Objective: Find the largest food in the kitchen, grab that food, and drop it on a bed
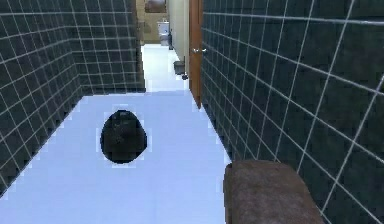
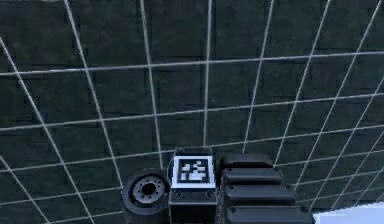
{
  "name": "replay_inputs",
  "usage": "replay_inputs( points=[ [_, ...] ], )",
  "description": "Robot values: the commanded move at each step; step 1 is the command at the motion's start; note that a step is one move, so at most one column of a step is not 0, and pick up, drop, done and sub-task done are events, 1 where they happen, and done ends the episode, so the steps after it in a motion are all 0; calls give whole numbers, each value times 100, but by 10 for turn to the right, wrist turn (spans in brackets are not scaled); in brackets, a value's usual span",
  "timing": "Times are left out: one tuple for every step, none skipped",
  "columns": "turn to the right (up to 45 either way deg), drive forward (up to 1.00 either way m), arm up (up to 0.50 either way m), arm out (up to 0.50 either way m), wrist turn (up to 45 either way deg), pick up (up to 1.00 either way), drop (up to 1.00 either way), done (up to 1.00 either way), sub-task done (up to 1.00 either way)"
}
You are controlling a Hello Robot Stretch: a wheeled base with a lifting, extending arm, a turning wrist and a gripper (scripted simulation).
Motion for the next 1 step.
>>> replay_inputs(
  points=[
    [0, 100, 0, 0, 0, 0, 0, 0, 0]
  ],
)
